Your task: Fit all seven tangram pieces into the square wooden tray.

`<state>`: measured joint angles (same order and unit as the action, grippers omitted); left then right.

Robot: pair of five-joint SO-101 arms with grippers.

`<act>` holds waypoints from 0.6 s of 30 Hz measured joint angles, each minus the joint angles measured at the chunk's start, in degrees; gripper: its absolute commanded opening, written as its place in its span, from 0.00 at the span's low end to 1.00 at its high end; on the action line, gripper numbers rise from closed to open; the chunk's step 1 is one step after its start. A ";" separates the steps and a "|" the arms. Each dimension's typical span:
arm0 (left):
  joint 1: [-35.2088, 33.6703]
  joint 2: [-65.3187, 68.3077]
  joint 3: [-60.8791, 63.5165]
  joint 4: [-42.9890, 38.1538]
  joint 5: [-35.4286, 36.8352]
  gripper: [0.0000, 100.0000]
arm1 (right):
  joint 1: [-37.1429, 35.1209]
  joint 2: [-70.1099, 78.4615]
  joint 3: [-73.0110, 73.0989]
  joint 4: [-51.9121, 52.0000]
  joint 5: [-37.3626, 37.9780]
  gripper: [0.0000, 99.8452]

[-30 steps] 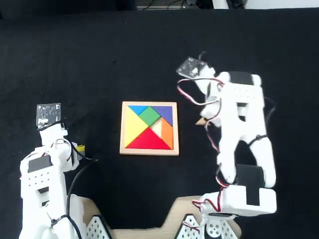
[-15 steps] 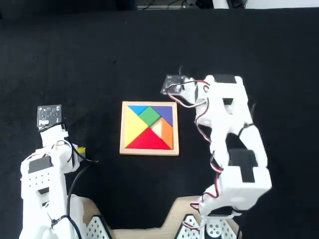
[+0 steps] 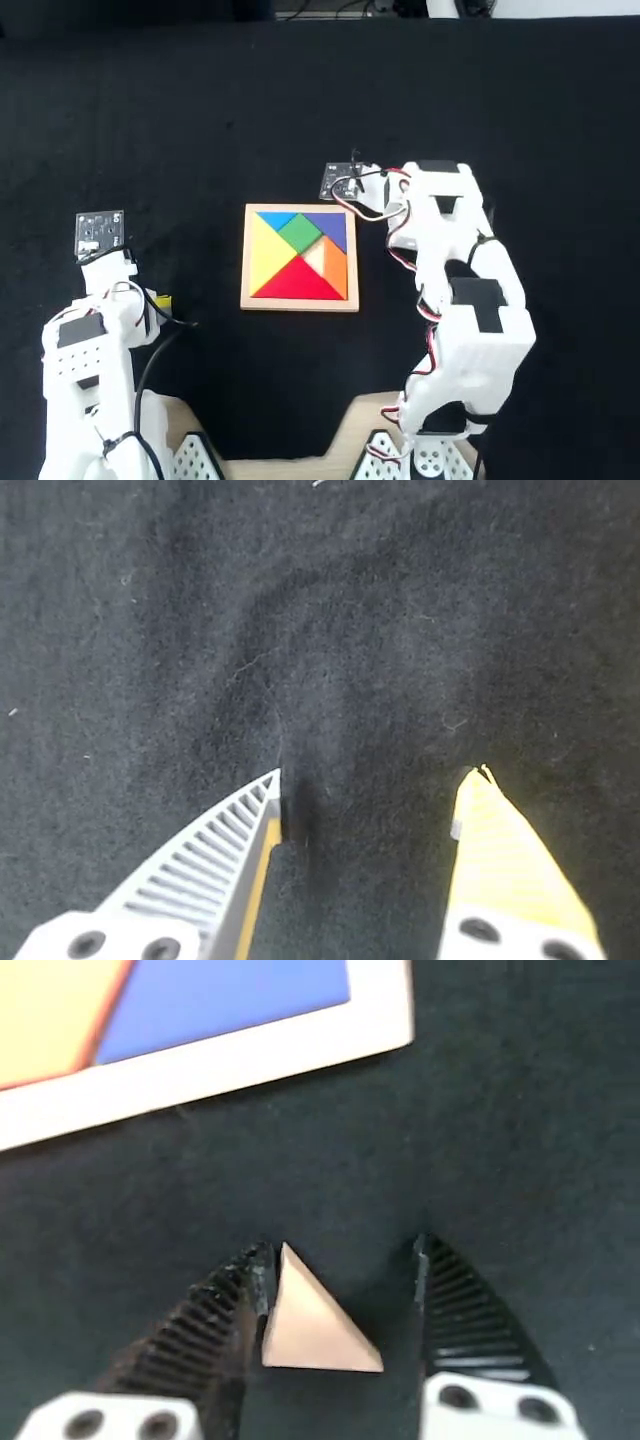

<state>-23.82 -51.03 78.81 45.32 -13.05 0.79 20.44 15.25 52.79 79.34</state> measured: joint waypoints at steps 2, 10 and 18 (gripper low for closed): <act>0.00 0.00 0.00 0.00 0.00 0.27 | 0.00 0.00 0.00 -0.44 -0.35 0.22; 0.00 0.00 0.00 0.00 0.00 0.27 | 1.58 0.35 -3.25 -1.85 -6.77 0.22; 0.00 0.00 0.00 0.00 0.00 0.27 | 5.63 0.35 -6.33 -4.31 -7.30 0.15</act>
<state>-23.82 -51.03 78.81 45.32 -13.05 6.42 20.79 8.92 48.48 72.04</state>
